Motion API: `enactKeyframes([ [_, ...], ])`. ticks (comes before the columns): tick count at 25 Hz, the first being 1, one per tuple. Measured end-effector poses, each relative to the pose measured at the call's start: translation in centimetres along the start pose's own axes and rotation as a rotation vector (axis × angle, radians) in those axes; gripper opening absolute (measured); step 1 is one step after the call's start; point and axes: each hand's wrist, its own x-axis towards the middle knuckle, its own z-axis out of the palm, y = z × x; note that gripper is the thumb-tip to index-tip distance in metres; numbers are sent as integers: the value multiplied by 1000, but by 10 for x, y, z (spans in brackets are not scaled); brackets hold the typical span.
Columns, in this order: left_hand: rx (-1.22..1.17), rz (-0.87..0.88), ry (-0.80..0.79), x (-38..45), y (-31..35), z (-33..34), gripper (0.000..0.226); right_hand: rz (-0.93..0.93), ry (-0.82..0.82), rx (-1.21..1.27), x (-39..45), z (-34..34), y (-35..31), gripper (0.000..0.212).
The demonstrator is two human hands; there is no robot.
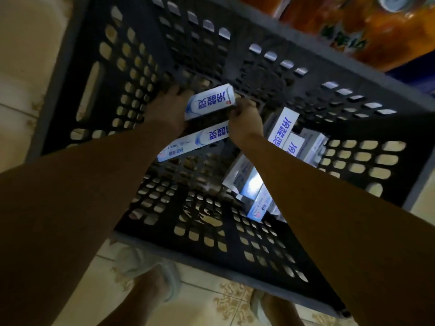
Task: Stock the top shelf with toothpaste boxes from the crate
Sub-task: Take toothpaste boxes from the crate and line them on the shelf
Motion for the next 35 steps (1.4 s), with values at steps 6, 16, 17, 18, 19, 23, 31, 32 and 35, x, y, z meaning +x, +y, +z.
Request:
enactKeyframes([
  [6,-105,36,50,-25,-8,-4,51,-112,53,173,-9,-13,4,10],
  [16,-233,9,99,-61,-12,-2,66,-162,116,273,-24,-21,-5,8],
  [17,-227,9,100,-62,-11,-2,65,-161,119,274,-25,-20,-5,9],
  [18,-219,12,101,-63,-9,-2,63,-167,126,252,-25,-18,-4,11],
  [19,-207,10,101,-63,-8,-3,62,-186,138,207,-26,-16,-3,14],
  [23,-119,-25,114,-63,-2,-7,59,-245,91,144,-38,-6,3,31],
  [31,-795,-232,-151,-61,-10,-27,48,109,222,504,-47,-5,-2,28],
  [32,-895,-314,-191,-58,-9,-31,48,234,243,464,-48,-1,2,26],
  [35,-990,-421,-270,-55,-9,-40,53,585,25,524,-53,24,6,37],
])
